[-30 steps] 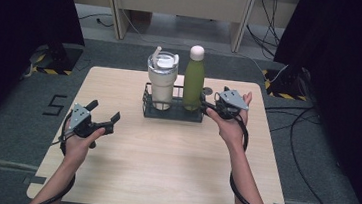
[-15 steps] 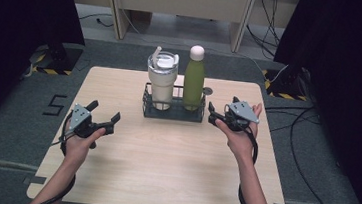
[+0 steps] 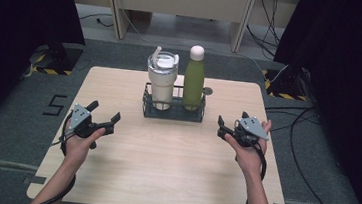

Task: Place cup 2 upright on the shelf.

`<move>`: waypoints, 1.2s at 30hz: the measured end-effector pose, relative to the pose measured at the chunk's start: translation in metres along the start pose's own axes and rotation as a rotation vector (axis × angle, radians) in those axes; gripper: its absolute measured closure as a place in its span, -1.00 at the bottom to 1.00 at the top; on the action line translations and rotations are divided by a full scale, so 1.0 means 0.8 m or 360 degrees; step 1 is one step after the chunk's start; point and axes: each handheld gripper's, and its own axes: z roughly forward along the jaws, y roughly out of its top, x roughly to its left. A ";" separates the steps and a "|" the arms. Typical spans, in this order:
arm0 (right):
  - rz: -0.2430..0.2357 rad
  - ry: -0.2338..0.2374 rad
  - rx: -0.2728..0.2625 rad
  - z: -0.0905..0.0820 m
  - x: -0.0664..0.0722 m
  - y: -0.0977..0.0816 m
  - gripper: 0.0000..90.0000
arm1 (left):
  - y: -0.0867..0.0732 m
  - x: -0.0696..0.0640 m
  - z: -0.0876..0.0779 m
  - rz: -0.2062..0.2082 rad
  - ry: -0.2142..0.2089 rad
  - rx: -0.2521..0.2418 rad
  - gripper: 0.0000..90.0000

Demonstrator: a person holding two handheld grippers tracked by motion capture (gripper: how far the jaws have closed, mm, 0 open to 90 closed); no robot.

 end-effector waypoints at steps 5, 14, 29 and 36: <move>0.0020 -0.0028 -0.0004 -0.015 -0.009 -0.007 -0.69 | 0.001 0.001 0.000 -0.0004 0.0008 -0.0006 -0.98; 0.0050 -0.0079 0.0023 -0.037 -0.023 -0.029 -0.69 | -0.001 0.001 0.000 -0.0005 0.0009 0.0000 -0.98; 0.0111 -0.0143 0.0085 -0.064 -0.035 -0.072 -0.68 | -0.003 0.002 0.000 0.0002 0.0014 0.0011 -0.98; 0.0121 -0.0153 0.0085 -0.067 -0.038 -0.075 -0.68 | -0.002 0.002 0.000 0.0002 0.0014 0.0010 -0.98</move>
